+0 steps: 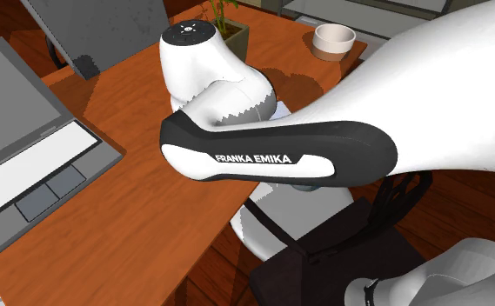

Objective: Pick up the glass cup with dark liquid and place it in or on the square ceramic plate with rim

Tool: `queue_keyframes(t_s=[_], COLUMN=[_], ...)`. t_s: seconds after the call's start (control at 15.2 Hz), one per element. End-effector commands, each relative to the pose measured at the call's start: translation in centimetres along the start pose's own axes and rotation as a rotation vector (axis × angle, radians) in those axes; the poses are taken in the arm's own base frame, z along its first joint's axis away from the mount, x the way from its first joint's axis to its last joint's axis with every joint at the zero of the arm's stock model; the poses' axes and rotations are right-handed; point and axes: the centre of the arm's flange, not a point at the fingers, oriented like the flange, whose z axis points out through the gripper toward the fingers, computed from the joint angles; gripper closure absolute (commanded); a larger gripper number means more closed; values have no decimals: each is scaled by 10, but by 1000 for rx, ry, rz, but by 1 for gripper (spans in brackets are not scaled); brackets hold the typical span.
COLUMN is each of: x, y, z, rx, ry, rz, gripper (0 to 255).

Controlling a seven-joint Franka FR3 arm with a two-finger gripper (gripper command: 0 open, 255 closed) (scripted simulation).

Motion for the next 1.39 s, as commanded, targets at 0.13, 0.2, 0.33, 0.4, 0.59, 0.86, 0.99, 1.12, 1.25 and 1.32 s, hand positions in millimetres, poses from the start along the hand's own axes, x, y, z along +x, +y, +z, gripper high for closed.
queue_keyframes(t_s=[0.13, 0.2, 0.33, 0.4, 0.59, 0.86, 0.99, 1.12, 1.25, 1.32], x=[0, 0, 0, 0, 0, 1, 2, 4, 5, 6], y=[0, 0, 0, 0, 0, 0, -1, -2, -2, -3], z=[0, 0, 0, 0, 0, -5, -15, -26, -36, -41], rx=[0, 0, 0, 0, 0, 0, 0, 0, 0, 0], ry=[0, 0, 0, 0, 0, 0, 0, 0, 0, 0], rz=[0, 0, 0, 0, 0, 0, 0, 0, 0, 0], gripper=[0, 255, 255, 255, 255, 255, 255, 255, 255, 255])
